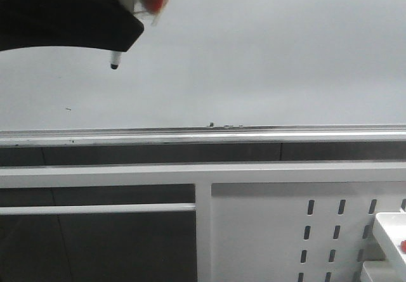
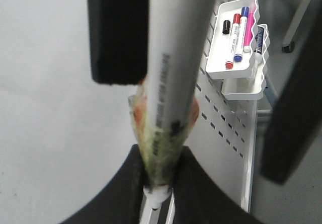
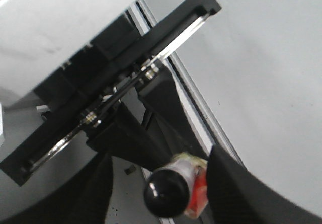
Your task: Write number 1 on whiteboard
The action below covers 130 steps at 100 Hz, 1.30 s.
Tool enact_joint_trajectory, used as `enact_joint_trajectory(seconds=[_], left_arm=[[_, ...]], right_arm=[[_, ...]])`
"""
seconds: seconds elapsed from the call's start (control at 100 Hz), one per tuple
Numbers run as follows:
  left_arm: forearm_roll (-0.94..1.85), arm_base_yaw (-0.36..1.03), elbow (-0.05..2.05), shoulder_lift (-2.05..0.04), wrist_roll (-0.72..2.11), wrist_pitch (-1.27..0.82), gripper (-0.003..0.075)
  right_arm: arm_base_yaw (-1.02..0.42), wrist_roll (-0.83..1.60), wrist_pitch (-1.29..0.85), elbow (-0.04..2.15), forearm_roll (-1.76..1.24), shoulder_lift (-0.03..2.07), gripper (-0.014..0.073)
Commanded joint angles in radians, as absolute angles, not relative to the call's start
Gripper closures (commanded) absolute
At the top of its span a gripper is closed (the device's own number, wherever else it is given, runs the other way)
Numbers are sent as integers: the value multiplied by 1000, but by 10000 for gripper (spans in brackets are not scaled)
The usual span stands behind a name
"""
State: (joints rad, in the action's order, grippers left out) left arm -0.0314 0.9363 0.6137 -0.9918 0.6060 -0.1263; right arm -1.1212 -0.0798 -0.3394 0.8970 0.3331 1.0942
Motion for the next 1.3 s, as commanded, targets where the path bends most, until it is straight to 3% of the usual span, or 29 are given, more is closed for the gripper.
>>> enact_joint_trajectory(seconds=[0.0, 0.15, 0.33, 0.4, 0.52, 0.59, 0.74, 0.99, 1.1, 1.2, 1.29], left_arm=[[-29, 942, 650, -974, 601, -57, 740], [-29, 942, 650, -974, 601, -72, 740], [68, 942, 650, -965, 587, -74, 710], [157, 940, 650, -946, 587, -72, 601], [299, 940, 650, -888, 587, -98, 313], [333, 940, 647, -830, 587, -124, 245], [396, 934, 596, -660, 587, -89, 358], [678, 818, 392, -323, 585, 167, 543], [712, 764, 310, -222, 585, 194, 643], [712, 734, 268, -155, 585, 167, 742], [712, 724, 257, -125, 585, 113, 740]], right_arm=[[-1124, -71, -265, 932, 340, 1095, 331], [-1124, -71, -259, 932, 332, 1095, 662], [-1120, -71, -263, 932, 347, 1094, 662], [-1120, -71, -264, 932, 389, 1083, 661], [-1120, -71, -287, 932, 485, 1031, 646], [-1120, -71, -326, 925, 550, 989, 642], [-1097, -99, -353, 869, 696, 899, 641], [-931, -535, -279, 759, 1125, 851, 642], [-857, -728, -163, 759, 1245, 851, 642], [-818, -754, -51, 759, 1276, 863, 642], [-810, -754, -67, 759, 1289, 882, 642]])
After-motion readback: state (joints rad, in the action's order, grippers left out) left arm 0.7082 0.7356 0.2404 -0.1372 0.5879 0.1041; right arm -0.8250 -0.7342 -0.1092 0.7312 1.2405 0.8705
